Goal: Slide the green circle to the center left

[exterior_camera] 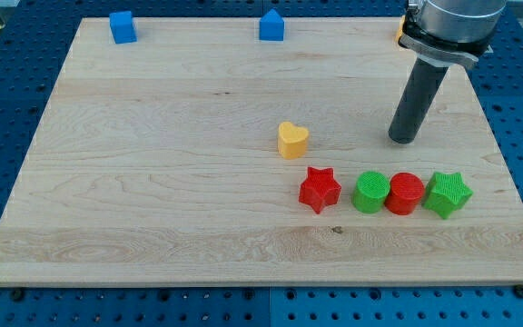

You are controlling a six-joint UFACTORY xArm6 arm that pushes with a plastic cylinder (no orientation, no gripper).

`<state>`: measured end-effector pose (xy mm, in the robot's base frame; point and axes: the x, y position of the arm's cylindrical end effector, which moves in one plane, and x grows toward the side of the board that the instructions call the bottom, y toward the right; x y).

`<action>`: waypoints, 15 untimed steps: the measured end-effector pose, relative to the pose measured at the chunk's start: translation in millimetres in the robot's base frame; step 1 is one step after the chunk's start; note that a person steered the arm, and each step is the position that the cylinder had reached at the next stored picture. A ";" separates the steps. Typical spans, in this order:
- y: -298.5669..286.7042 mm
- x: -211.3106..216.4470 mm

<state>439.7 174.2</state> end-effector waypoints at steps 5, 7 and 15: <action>68.2 159.5; 0.1 157.2; -86.0 -3.7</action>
<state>436.0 88.3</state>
